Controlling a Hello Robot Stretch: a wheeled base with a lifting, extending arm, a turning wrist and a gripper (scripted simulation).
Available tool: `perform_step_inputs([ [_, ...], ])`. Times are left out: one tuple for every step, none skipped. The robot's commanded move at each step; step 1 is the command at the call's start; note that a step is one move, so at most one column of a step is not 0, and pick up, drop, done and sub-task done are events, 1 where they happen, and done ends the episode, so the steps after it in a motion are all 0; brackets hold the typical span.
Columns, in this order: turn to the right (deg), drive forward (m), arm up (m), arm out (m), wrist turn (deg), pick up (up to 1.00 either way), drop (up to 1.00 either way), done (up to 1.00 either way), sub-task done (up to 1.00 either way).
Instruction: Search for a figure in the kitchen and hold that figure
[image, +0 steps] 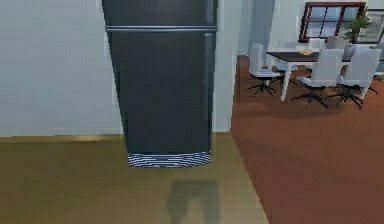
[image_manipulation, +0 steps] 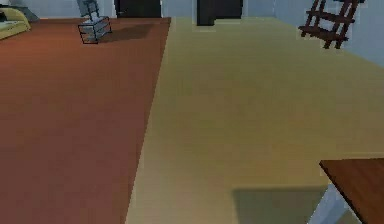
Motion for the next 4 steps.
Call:
perform_step_inputs([
  [-45.0,0.0,0.0,0.0,0.0,0.0,0.0,0.0,0.0],
  [-45.0,0.0,0.0,0.0,0.0,0.0,0.0,0.0,0.0],
  [0.0,0.65,0.0,0.0,0.0,0.0,0.0,0.0,0.0],
  [-45.0,0.0,0.0,0.0,0.0,0.0,0.0,0.0,0.0],
])
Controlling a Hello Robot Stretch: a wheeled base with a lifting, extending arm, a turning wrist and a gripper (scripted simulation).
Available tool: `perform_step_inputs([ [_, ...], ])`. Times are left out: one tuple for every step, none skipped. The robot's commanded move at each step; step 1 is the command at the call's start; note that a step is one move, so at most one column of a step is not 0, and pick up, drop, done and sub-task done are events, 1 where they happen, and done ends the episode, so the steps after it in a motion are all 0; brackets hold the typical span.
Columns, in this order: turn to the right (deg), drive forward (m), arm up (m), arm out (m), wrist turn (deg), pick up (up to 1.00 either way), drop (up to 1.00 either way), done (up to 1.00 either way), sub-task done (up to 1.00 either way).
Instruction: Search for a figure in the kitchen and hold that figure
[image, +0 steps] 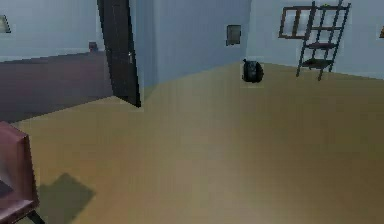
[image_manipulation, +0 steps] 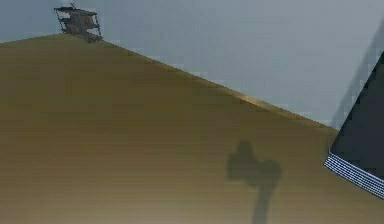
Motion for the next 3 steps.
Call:
perform_step_inputs([
  [-21.0,0.0,0.0,0.0,0.0,0.0,0.0,0.0,0.0],
  [0.0,0.85,0.0,0.0,0.0,0.0,0.0,0.0,0.0],
  [-45.0,0.0,0.0,0.0,0.0,0.0,0.0,0.0,0.0],
])
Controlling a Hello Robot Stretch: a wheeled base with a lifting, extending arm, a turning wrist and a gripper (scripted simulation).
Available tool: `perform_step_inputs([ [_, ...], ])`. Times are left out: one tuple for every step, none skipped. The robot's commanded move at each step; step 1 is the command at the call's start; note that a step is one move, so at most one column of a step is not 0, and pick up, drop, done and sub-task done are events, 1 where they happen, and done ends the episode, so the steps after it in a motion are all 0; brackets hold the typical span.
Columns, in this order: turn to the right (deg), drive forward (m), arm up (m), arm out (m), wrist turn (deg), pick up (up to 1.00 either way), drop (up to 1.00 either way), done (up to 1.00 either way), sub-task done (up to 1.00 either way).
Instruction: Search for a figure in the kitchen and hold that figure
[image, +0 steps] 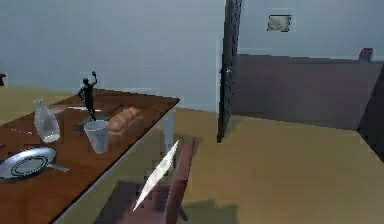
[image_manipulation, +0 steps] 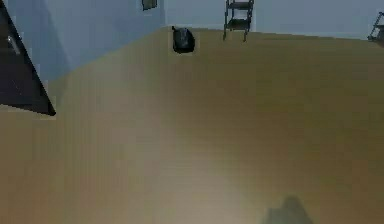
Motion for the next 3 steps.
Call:
perform_step_inputs([
  [-45.0,0.0,0.0,0.0,0.0,0.0,0.0,0.0,0.0],
  [-45.0,0.0,0.0,0.0,0.0,0.0,0.0,0.0,0.0],
  [-12.0,0.0,0.0,0.0,0.0,0.0,0.0,0.0,0.0],
])
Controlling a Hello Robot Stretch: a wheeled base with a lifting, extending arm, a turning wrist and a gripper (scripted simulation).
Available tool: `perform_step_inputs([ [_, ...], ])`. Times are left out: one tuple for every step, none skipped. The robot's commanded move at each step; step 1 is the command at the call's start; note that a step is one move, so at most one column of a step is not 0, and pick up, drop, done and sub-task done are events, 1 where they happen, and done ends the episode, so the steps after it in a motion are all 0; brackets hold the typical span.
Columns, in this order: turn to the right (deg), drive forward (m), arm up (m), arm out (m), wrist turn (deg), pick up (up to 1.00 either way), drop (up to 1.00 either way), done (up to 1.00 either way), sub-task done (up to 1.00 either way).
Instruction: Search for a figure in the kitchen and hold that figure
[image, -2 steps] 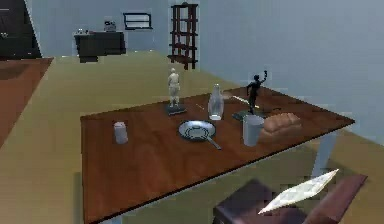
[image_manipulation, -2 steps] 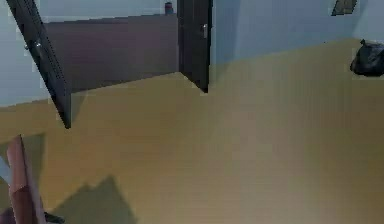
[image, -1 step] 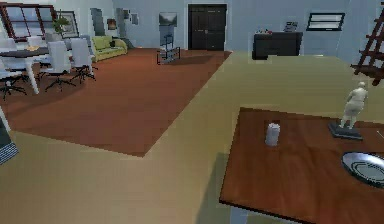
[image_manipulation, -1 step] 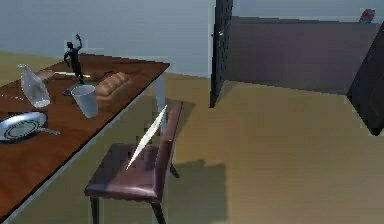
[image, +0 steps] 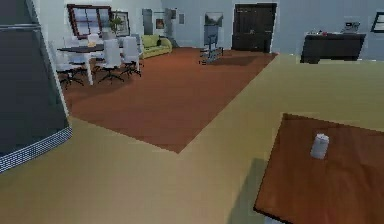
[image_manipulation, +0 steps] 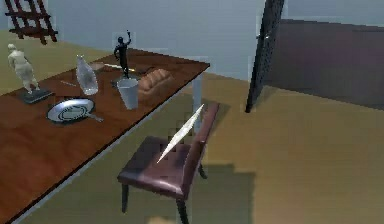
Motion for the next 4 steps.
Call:
perform_step_inputs([
  [0.0,0.65,0.0,0.0,0.0,0.0,0.0,0.0,0.0],
  [27.0,0.0,0.0,0.0,0.0,0.0,0.0,0.0,0.0],
  [0.0,1.0,0.0,0.0,0.0,0.0,0.0,0.0,0.0],
  [6.0,0.0,0.0,0.0,0.0,0.0,0.0,0.0,0.0],
])
